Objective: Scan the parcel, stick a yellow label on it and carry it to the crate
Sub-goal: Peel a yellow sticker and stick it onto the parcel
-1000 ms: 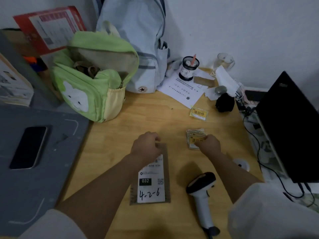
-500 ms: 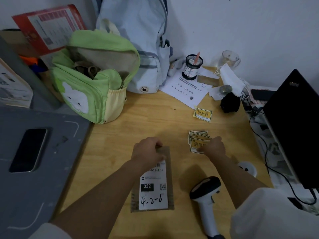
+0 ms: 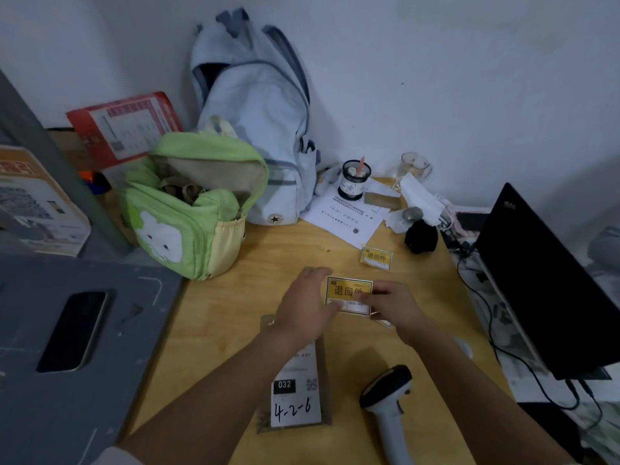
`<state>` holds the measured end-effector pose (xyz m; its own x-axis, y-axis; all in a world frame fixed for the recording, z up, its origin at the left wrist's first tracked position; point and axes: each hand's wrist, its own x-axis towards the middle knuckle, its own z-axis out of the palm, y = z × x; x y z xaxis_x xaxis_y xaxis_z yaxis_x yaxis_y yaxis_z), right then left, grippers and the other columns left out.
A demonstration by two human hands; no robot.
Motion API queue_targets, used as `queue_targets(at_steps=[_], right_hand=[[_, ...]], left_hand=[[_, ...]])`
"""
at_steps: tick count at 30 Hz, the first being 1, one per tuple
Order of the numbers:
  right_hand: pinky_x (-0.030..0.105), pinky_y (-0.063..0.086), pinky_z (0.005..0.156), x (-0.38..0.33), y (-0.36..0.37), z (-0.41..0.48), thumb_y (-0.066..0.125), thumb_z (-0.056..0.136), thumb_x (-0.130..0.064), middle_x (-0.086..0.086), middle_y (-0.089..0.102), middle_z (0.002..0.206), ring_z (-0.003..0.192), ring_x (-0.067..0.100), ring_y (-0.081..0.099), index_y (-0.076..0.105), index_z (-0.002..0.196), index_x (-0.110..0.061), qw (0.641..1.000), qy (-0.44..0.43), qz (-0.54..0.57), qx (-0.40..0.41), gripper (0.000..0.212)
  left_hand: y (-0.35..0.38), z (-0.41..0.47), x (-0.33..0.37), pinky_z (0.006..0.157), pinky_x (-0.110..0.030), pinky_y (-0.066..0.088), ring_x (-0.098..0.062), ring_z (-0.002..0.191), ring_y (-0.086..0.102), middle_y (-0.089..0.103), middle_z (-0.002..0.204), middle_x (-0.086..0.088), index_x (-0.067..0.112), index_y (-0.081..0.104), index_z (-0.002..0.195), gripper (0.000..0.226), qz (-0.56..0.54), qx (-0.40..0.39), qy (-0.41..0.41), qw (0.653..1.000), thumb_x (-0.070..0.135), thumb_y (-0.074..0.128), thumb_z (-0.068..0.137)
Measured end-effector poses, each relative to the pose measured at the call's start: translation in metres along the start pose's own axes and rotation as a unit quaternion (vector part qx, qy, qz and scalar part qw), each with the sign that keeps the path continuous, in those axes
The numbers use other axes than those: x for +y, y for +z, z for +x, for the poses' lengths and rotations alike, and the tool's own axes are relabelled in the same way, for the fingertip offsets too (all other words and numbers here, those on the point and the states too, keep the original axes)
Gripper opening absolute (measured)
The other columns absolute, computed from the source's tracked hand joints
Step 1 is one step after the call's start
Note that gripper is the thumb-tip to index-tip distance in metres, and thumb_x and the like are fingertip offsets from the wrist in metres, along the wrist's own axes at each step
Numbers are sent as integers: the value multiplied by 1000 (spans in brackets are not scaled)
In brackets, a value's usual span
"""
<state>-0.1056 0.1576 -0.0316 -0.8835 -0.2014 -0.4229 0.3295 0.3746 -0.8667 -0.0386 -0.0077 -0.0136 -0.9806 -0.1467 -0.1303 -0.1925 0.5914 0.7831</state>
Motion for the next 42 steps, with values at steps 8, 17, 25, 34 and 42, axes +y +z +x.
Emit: queue_targets(at_steps=[8,17,25,34,42], right_hand=[[36,51,68,-64,10,-42,74,80,-14,12,70,76,71,19,61,76,83,-10,996,-67,9,-65,6],[33,50,69,-123,25,-75,73,82,-11,-1,72,71,69,15,62,75,70,-17,992,-109,10,-63,13],[28,51,67,-153,37,-97,67,86,-12,4,75,89,78,17,66,73,85,-17,988,-139,2,-63,8],[28,52,67,-162,47,-109,64,88,-11,4,76,92,85,19,68,72,89,-18,989,-139,15,-49,11],[29,49,81,-169,57,-120,73,80,-18,-15,58,89,90,10,57,61,100,-25,917,-320,-99,215,24]], left_hand=[[-60,-6,15,76,-20,45,-11,87,57,66,109,-6,10,64,117,29,-62,64,-26,996,12,62,89],[-120,-24,38,69,-36,57,-23,79,62,66,87,-14,10,62,83,9,-151,109,17,982,4,67,83],[-156,-41,56,60,-26,49,-16,64,63,67,74,-4,8,57,82,9,-272,52,-45,960,6,62,89],[-174,-57,65,63,-26,46,-12,63,65,71,78,-2,15,58,76,19,-282,31,-59,957,9,54,93],[-178,-54,79,52,-24,45,-19,72,60,66,88,-10,15,56,68,25,-263,108,-37,958,6,55,91]])
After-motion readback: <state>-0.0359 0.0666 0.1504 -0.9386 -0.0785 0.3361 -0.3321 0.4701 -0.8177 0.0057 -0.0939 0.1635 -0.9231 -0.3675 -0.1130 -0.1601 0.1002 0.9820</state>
